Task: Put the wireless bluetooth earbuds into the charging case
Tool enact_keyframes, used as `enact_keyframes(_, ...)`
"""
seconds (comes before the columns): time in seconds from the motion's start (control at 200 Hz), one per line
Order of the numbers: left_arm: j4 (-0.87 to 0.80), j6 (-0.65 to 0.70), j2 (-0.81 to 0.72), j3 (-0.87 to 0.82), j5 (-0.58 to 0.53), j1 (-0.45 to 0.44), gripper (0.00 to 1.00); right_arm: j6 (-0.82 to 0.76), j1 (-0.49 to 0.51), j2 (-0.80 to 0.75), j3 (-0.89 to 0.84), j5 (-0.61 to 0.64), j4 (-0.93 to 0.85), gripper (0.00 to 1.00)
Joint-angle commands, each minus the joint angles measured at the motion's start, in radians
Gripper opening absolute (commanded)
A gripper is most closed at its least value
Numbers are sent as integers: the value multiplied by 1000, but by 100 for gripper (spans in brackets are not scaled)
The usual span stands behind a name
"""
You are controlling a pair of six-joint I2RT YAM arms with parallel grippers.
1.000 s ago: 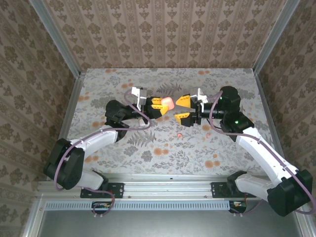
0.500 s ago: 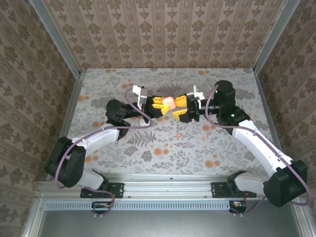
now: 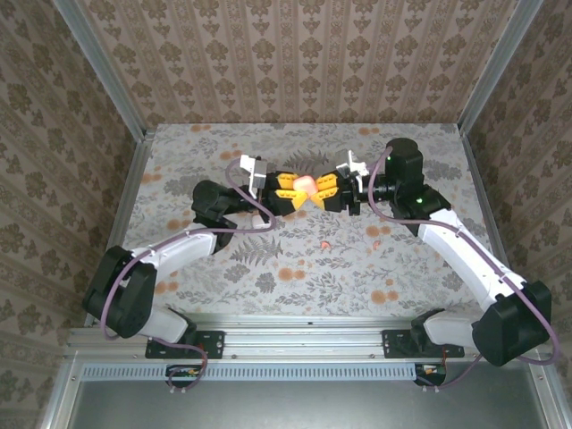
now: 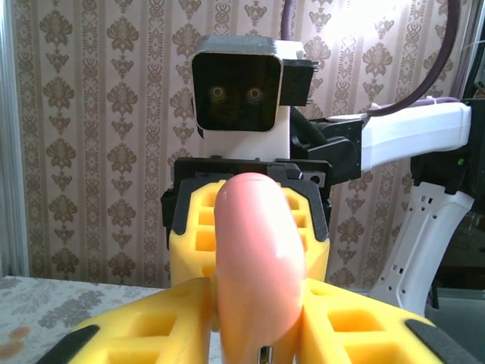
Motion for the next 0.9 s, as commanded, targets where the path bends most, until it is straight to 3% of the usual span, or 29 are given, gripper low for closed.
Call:
enact_keyframes(0.0, -15, 41, 14, -12, -5, 43, 37, -174, -8, -2, 72, 34, -180, 17)
enact_keyframes(0.18, -234, 227, -20, -1, 47, 73, 51, -372, -10, -6, 139, 257, -433, 17)
enact_keyframes(0.39, -1013, 810, -147, 114, 15, 51, 62, -550, -8, -17, 167, 447, -607, 16)
enact_keyframes(0.49, -1247, 989, -169, 168, -22, 45, 64, -621, 0, -27, 166, 494, -653, 16)
enact_keyframes(0.895, -1398, 1110, -155, 202, -60, 5, 67, -738, 132, 0, 151, 514, -715, 16)
